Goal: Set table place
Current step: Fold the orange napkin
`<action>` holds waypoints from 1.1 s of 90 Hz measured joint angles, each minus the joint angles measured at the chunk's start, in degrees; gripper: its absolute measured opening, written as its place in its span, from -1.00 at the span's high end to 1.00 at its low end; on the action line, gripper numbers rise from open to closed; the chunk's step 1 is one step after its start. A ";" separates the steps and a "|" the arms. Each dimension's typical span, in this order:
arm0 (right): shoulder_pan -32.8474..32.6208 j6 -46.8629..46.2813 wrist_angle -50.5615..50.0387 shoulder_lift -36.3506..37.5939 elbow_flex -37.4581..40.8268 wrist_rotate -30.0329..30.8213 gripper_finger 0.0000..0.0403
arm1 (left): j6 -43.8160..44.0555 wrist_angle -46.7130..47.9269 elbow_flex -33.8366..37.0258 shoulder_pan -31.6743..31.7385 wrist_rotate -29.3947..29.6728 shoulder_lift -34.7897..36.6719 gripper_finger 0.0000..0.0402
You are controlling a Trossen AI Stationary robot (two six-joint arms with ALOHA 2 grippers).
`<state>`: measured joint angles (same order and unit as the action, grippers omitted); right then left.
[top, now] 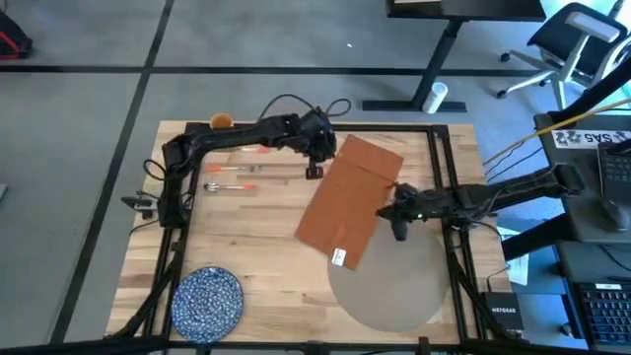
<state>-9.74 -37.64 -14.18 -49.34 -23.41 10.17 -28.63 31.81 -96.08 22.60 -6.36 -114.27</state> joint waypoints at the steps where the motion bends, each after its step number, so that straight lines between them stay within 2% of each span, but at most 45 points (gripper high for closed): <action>1: 0.00 0.02 -0.32 -0.94 -0.60 -0.17 1.00 | -0.33 -0.25 -0.01 0.10 -0.08 -0.17 1.00; 31: 0.00 -1.40 -13.21 -26.67 -21.01 -2.29 1.00 | -2.53 -6.30 -0.04 1.37 -4.02 -5.71 1.00; 51: 0.00 -4.49 -16.18 -37.63 -29.80 -2.34 1.00 | 0.56 -9.94 -0.34 3.82 -8.94 -7.91 1.00; 75: -0.07 -8.14 -15.94 -41.16 -32.16 -2.38 1.00 | 4.18 -13.99 -0.43 4.95 -15.27 -9.69 1.00; 88: -0.07 -8.44 -18.07 -41.25 -32.16 -4.15 1.00 | 5.29 -9.51 -0.34 4.99 -15.81 -9.79 1.00; 99: -1.00 -5.27 -18.93 -41.25 -32.14 -6.61 1.00 | 7.99 -3.57 -0.32 5.84 -17.40 -6.90 1.00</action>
<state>-10.73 -42.91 -33.11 -90.59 -55.55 3.56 -20.64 28.25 -96.40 28.45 -23.75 -121.17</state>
